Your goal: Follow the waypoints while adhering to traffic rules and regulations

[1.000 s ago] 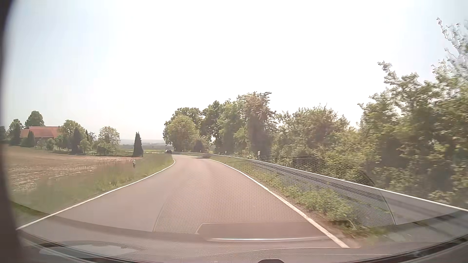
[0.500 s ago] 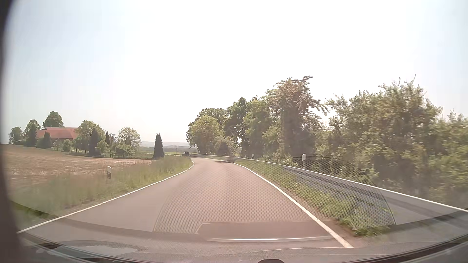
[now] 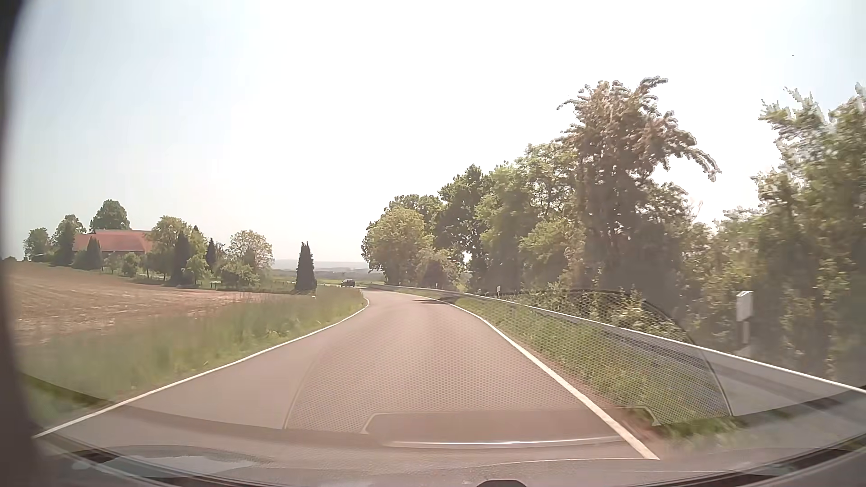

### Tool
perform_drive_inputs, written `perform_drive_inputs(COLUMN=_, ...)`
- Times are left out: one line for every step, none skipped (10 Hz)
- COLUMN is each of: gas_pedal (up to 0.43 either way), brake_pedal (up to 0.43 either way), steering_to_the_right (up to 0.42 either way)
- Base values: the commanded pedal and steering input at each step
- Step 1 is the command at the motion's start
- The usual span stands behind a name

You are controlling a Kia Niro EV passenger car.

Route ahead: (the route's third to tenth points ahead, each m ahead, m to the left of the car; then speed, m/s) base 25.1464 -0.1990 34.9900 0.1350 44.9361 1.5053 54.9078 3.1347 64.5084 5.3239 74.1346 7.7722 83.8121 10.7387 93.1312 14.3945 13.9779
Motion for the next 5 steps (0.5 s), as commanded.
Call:
perform_drive_inputs(gas_pedal=0.228, brake_pedal=0.0, steering_to_the_right=-0.009)
perform_drive_inputs(gas_pedal=0.228, brake_pedal=0.0, steering_to_the_right=-0.009)
perform_drive_inputs(gas_pedal=0.228, brake_pedal=0.0, steering_to_the_right=-0.011)
perform_drive_inputs(gas_pedal=0.228, brake_pedal=0.0, steering_to_the_right=-0.014)
perform_drive_inputs(gas_pedal=0.228, brake_pedal=0.0, steering_to_the_right=-0.017)
